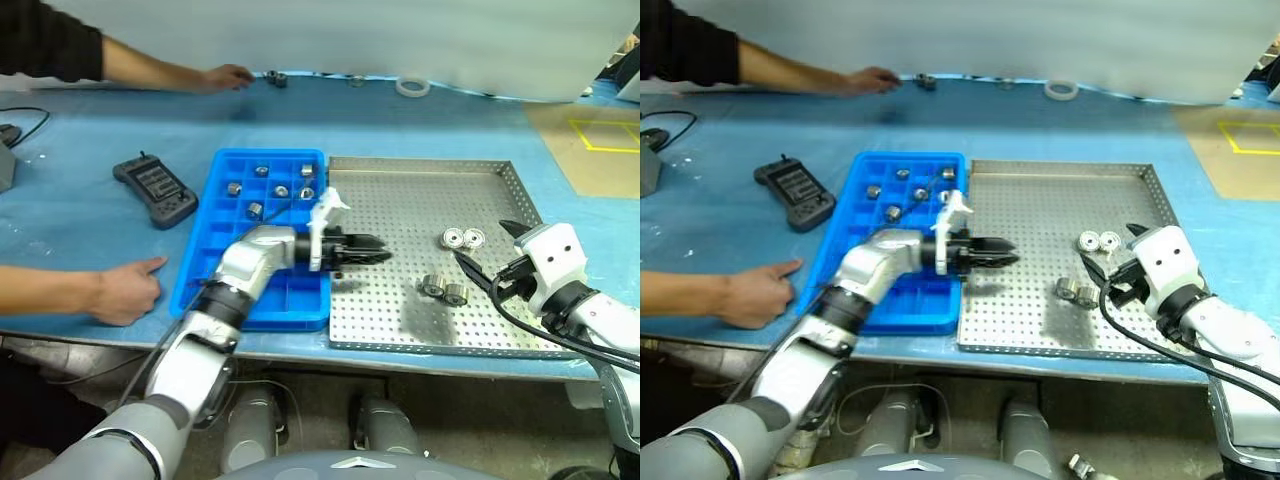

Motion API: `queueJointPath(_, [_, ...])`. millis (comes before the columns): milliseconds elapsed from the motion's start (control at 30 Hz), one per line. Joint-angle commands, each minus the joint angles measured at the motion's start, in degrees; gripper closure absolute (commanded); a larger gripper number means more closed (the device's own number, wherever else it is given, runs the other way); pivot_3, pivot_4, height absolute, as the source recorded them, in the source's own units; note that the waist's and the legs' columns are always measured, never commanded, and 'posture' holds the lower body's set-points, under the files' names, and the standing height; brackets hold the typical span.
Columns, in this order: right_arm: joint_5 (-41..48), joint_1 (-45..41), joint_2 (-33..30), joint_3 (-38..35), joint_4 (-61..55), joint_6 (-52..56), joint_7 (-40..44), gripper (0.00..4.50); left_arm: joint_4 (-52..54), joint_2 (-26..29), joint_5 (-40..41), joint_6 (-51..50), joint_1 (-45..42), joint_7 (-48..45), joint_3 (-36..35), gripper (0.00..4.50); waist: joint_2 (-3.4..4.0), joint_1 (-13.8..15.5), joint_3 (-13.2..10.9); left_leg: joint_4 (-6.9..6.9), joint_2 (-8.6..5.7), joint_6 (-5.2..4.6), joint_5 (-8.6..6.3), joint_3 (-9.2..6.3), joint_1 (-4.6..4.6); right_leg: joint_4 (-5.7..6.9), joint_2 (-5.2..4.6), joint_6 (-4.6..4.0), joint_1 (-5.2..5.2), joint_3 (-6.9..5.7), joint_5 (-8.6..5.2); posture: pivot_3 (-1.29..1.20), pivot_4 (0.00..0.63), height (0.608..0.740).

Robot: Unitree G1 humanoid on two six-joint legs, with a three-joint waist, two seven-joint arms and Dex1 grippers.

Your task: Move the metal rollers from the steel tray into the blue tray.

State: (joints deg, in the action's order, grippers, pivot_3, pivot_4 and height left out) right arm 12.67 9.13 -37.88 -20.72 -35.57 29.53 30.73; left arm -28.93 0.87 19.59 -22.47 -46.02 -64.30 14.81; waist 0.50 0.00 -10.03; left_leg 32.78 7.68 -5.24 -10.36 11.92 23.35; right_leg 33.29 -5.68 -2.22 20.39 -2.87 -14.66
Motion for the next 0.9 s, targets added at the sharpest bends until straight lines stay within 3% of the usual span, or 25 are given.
queueJointPath(33, [0.02, 1.80, 0.79, -2.85, -3.49, 0.70, -1.61, 0.00, -0.66, 0.13, -1.30, 4.35, -2.87, -3.69, 0.59, 2.47, 0.01, -1.24, 0.01, -0.02, 0.01, -0.08, 0.05, 0.00, 0.09, 0.03, 0.00, 0.01, 0.14, 0.00, 0.01, -0.45, 0.150, 0.740])
queueJointPath(233, [-0.42, 3.88, 2.53, -2.93, -5.70, 1.18, -3.82, 0.00, -3.36, 0.56, -9.63, 14.88, -4.54, -4.77, 6.15, 0.65, 0.25, -3.36, 0.16, -0.04, 0.21, -0.02, 0.10, -0.06, 0.42, 0.48, 0.16, 0.12, 0.70, -0.11, 0.00, -0.47, 0.150, 0.740])
queueJointPath(567, [-1.50, 4.75, 3.69, -3.32, -6.77, 1.07, -6.34, 0.00, -19.55, -6.52, -16.18, 24.18, -9.13, -2.89, 7.57, 0.65, 0.26, -4.17, 0.17, 0.26, 0.10, 0.11, -0.01, -0.07, 0.34, 0.34, 0.05, 0.25, 0.38, -0.05, -0.05, -0.51, 0.150, 0.740])
queueJointPath(900, [-3.27, 6.83, 4.76, -3.62, -7.49, 0.22, -8.18, 0.00, -38.14, -12.91, -22.27, 28.12, -15.09, 11.06, 5.38, 0.65, 0.29, -5.82, 0.18, 0.25, 0.12, -0.09, 0.05, -0.08, 0.42, 0.34, 0.07, 0.28, 0.48, -0.09, -0.04, -0.56, 0.150, 0.740])
